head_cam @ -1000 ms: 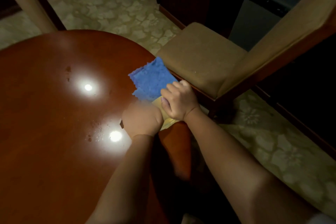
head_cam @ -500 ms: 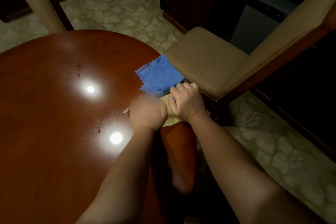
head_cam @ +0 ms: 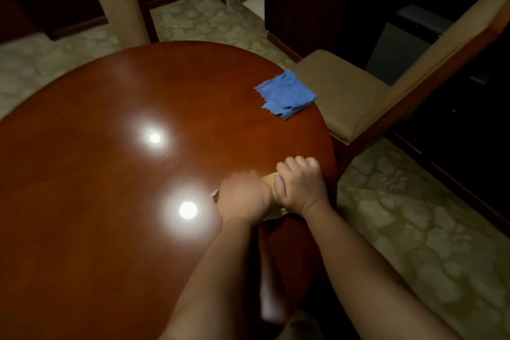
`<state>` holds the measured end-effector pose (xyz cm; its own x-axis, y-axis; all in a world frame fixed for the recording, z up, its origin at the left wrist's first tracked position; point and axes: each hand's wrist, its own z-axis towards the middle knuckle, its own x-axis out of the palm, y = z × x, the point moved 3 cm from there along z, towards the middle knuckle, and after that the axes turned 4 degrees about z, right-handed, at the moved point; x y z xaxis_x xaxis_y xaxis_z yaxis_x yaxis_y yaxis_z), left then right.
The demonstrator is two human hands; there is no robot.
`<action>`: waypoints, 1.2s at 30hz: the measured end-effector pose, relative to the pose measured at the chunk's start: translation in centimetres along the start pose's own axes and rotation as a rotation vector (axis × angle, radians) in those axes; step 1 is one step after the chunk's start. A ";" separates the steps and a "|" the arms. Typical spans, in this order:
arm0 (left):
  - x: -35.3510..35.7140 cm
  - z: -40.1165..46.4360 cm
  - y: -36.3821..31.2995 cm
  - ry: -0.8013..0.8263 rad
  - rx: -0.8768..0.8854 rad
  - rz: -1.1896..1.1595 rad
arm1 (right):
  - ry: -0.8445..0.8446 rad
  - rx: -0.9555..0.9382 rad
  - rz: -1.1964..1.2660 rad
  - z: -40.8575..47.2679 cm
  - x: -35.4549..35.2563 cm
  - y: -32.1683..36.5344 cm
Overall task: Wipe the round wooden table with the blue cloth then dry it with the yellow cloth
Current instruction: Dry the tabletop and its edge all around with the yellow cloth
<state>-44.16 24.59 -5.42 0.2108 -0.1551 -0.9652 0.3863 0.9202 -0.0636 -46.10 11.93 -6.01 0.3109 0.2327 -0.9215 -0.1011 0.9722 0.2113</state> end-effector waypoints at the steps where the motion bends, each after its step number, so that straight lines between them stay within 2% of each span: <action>1: -0.3 -1.0 0.7 -0.005 -0.006 0.004 | -0.007 -0.004 0.004 -0.6 0.0 1.2; 6: -1.8 -5.7 4.5 0.035 -0.051 0.024 | 0.032 -0.058 -0.016 -2.5 0.2 6.6; 10: -2.4 -6.5 6.4 0.222 -0.064 0.060 | 0.102 -0.070 -0.051 -2.2 0.8 8.8; 14: -2.0 -5.2 8.0 0.206 -0.059 0.045 | 0.090 -0.124 -0.017 -0.4 1.8 9.0; 18: -0.5 -2.3 9.8 -0.003 -0.121 -0.031 | 0.079 -0.200 0.036 4.2 3.6 8.4; 26: 1.9 7.0 13.5 -0.096 -0.258 0.038 | 0.093 -0.333 0.145 15.7 7.9 7.0; 36: 4.0 17.5 19.1 -0.296 -0.215 0.076 | -0.016 -0.319 0.123 27.2 11.6 6.7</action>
<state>-20.23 35.22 -6.09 0.4946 -0.1520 -0.8558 0.1684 0.9827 -0.0772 -17.49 21.89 -6.38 0.2929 0.3502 -0.8897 -0.4282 0.8800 0.2054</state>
